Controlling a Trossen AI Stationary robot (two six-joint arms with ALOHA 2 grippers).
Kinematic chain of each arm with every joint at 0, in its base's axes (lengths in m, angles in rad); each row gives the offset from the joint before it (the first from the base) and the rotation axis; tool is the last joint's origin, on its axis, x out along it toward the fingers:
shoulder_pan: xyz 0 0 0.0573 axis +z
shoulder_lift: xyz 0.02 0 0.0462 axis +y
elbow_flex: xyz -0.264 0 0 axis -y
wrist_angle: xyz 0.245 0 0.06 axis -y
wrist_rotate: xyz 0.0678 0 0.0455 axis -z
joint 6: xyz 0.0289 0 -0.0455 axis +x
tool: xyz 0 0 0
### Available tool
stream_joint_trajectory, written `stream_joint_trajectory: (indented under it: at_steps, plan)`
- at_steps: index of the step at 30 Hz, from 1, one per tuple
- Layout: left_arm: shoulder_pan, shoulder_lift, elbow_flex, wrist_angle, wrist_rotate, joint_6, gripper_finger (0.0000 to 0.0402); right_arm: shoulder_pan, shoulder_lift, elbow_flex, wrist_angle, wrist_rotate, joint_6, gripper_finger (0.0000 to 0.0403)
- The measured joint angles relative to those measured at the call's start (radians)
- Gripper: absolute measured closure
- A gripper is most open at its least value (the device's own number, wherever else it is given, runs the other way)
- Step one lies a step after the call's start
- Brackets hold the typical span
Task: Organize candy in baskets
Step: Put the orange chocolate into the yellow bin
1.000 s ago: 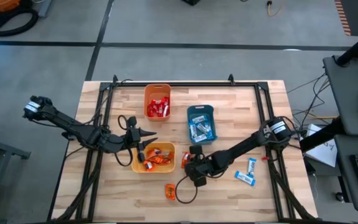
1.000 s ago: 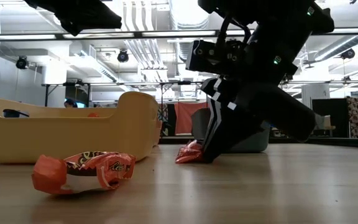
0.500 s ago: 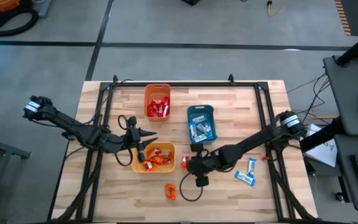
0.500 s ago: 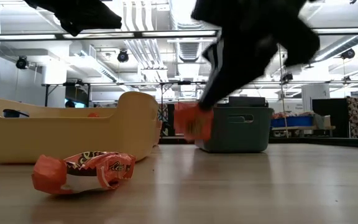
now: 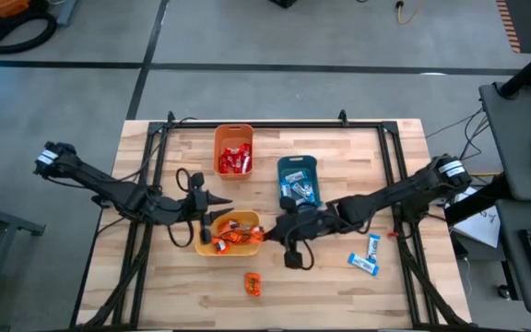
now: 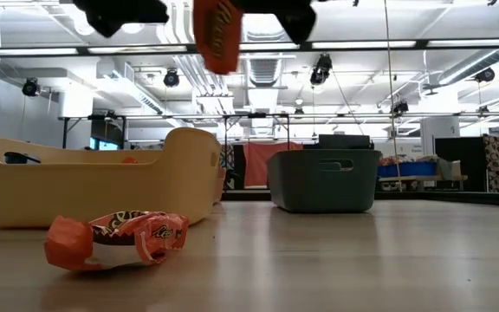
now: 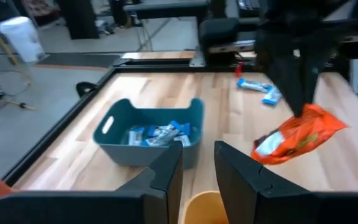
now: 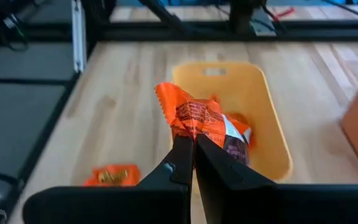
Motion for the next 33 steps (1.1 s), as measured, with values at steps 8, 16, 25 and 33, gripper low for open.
stream_joint_trajectory:
  at_steps: [8, 16, 25, 33]
  plan:
    - [-0.058, 0.003, 0.215, -0.294, 0.12, -0.03, 0.0326, -0.036, 0.076, 0.0, 0.148, -0.017, -0.005, 0.0394]
    - [-0.132, 0.007, 0.384, -0.521, 0.136, -0.109, 0.0326, -0.063, 0.179, 0.0, 0.237, -0.017, -0.018, 0.0394]
    - [-0.176, 0.008, 0.355, -0.544, 0.143, -0.199, 0.0326, -0.078, 0.25, 0.0, 0.243, 0.04, -0.018, 0.0394]
    - [-0.176, 0.008, 0.314, -0.506, 0.144, -0.225, 0.0326, -0.08, 0.266, 0.0, 0.253, 0.071, -0.035, 0.039]
